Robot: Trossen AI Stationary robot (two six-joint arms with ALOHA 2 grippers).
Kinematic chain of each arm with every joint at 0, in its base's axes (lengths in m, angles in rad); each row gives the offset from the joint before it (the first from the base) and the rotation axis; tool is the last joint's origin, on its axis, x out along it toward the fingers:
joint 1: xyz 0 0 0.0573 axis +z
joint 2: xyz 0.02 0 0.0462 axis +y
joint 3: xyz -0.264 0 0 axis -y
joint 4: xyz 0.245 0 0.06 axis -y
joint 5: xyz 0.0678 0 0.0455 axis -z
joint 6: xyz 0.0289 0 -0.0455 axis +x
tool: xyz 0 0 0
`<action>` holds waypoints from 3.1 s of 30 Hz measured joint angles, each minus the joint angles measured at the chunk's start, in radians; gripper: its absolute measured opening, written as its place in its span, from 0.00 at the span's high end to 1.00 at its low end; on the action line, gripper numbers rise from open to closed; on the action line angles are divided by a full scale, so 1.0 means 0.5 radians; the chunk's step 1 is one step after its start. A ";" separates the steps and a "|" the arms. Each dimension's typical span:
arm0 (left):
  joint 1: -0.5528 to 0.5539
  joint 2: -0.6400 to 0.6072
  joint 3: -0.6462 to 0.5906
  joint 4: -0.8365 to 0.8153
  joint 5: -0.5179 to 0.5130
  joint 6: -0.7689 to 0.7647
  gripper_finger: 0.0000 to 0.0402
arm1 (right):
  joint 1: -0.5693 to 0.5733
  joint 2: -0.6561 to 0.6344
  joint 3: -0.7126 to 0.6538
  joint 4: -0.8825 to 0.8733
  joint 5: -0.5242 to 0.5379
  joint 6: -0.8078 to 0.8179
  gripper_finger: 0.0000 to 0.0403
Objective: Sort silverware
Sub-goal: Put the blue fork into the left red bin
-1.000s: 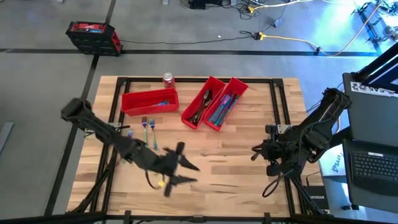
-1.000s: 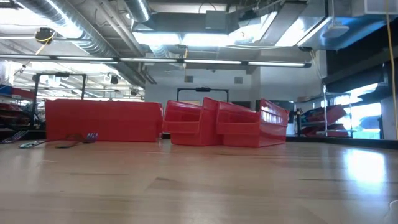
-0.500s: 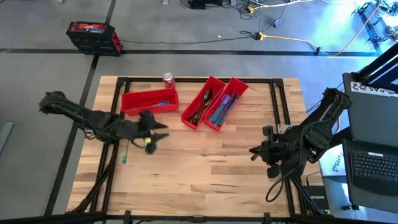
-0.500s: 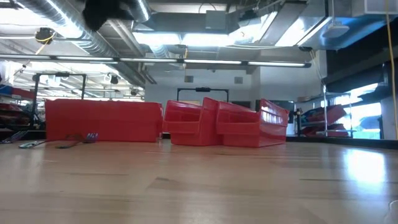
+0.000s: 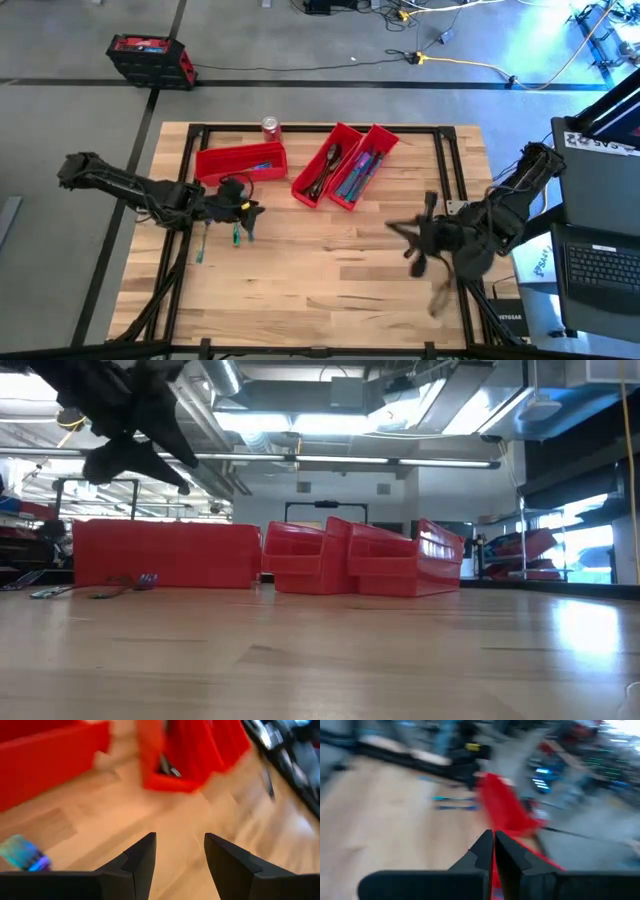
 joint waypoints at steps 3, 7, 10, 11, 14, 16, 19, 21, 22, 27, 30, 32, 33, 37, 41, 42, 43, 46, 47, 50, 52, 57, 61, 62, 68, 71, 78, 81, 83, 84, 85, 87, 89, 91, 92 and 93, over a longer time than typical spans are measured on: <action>-0.057 0.004 -0.002 -0.134 -0.203 -0.245 0.61 | -0.091 0.000 0.000 -0.034 0.073 -0.040 1.00; -0.086 0.076 -0.001 -0.328 -0.234 -0.546 0.61 | -0.241 0.001 0.000 -0.100 0.019 -0.049 1.00; -0.099 0.178 0.000 -0.482 -0.214 -0.670 0.61 | -0.325 0.001 0.000 -0.148 -0.144 -0.050 1.00; -0.096 0.210 0.008 -0.547 -0.191 -0.720 0.61 | -0.358 0.001 0.000 -0.163 -0.183 -0.051 1.00; -0.086 0.325 0.078 -0.716 -0.076 -0.922 0.61 | -0.423 0.002 0.000 -0.259 -0.225 -0.050 1.00; -0.101 0.415 0.137 -0.861 -0.044 -1.017 0.61 | -0.460 0.014 0.000 -0.311 -0.264 -0.051 1.00; -0.086 0.541 0.280 -1.141 0.026 -1.169 0.61 | -0.531 0.018 -0.001 -0.365 -0.291 -0.052 1.00; -0.078 0.631 0.329 -1.325 0.149 -1.226 0.61 | -0.568 0.027 -0.004 -0.385 -0.287 -0.057 0.99; -0.077 0.677 0.340 -1.358 0.208 -1.234 0.61 | -0.579 0.031 -0.016 -0.382 -0.254 -0.047 0.98; -0.064 0.810 0.355 -1.351 0.371 -1.282 0.61 | -0.610 0.035 -0.110 -0.315 -0.222 -0.050 0.87; -0.041 0.851 0.354 -1.347 0.373 -1.316 0.61 | -0.616 0.035 -0.201 -0.220 -0.209 -0.040 0.80; -0.004 0.855 0.352 -1.326 0.373 -1.303 0.60 | -0.614 0.035 -0.249 -0.126 -0.205 -0.055 0.75; 0.015 0.855 0.346 -1.300 0.365 -1.294 0.59 | -0.616 0.035 -0.266 -0.106 -0.202 -0.070 0.73; 0.077 0.876 0.277 -1.223 0.332 -1.293 0.49 | -0.632 0.055 -0.370 -0.006 -0.199 -0.131 0.69; 0.161 0.924 0.250 -1.190 0.315 -1.289 0.39 | -0.665 0.055 -0.485 0.124 -0.207 -0.209 0.68; 0.177 0.947 0.244 -1.183 0.318 -1.289 0.37 | -0.666 0.055 -0.503 0.125 -0.220 -0.204 0.68; 0.187 0.965 0.238 -1.140 0.318 -1.289 0.36 | -0.668 0.057 -0.521 0.123 -0.231 -0.195 0.68; 0.209 1.028 0.210 -1.051 0.321 -1.288 0.34 | -0.665 0.067 -0.543 0.153 -0.230 -0.190 0.68; 0.215 1.060 0.200 -1.026 0.322 -1.289 0.34 | -0.665 0.067 -0.545 0.157 -0.226 -0.190 0.68; 0.214 1.146 0.176 -0.972 0.326 -1.331 0.35 | -0.664 0.067 -0.546 0.164 -0.227 -0.191 0.68; 0.212 1.186 0.166 -0.969 0.324 -1.374 0.37 | -0.665 0.066 -0.546 0.190 -0.226 -0.191 0.68; 0.211 1.203 0.163 -0.906 0.290 -1.378 0.41 | -0.665 0.067 -0.546 0.191 -0.226 -0.207 0.68; 0.214 1.203 0.156 -0.905 0.283 -1.378 0.41 | -0.665 0.066 -0.546 0.186 -0.227 -0.208 0.68; 0.214 1.203 0.152 -0.905 0.281 -1.385 0.41 | -0.665 0.067 -0.546 0.185 -0.227 -0.208 0.68; 0.210 1.203 0.145 -0.917 0.238 -1.416 0.41 | -0.665 0.067 -0.546 0.165 -0.227 -0.222 0.68; 0.211 1.205 0.142 -0.952 0.215 -1.428 0.46 | -0.665 0.067 -0.546 0.167 -0.227 -0.222 0.68; 0.212 1.205 0.142 -0.951 0.205 -1.429 0.75 | -0.665 0.067 -0.546 0.165 -0.227 -0.224 0.68; 0.213 1.205 0.119 -0.944 0.203 -1.451 0.81 | -0.665 0.067 -0.546 0.170 -0.227 -0.252 0.68; 0.212 1.204 0.098 -0.928 0.205 -1.484 0.82 | -0.665 0.067 -0.546 0.170 -0.227 -0.262 0.68; 0.212 1.203 0.087 -0.910 0.206 -1.495 0.83 | -0.665 0.067 -0.546 0.170 -0.227 -0.267 0.68; 0.210 1.199 0.081 -0.895 0.205 -1.500 0.83 | -0.665 0.067 -0.546 0.170 -0.227 -0.268 0.68; 0.202 1.199 0.079 -0.890 0.206 -1.506 0.83 | -0.664 0.067 -0.546 0.170 -0.227 -0.269 0.68; 0.197 1.199 0.078 -0.890 0.204 -1.506 0.84 | -0.665 0.067 -0.546 0.170 -0.227 -0.269 0.68; 0.197 1.199 0.078 -0.888 0.208 -1.497 0.86 | -0.664 0.067 -0.546 0.170 -0.227 -0.269 0.68; 0.197 1.199 0.078 -0.886 0.209 -1.496 0.88 | -0.664 0.067 -0.546 0.171 -0.227 -0.269 0.68; 0.197 1.199 0.078 -0.883 0.209 -1.496 0.90 | -0.664 0.067 -0.546 0.171 -0.227 -0.269 0.68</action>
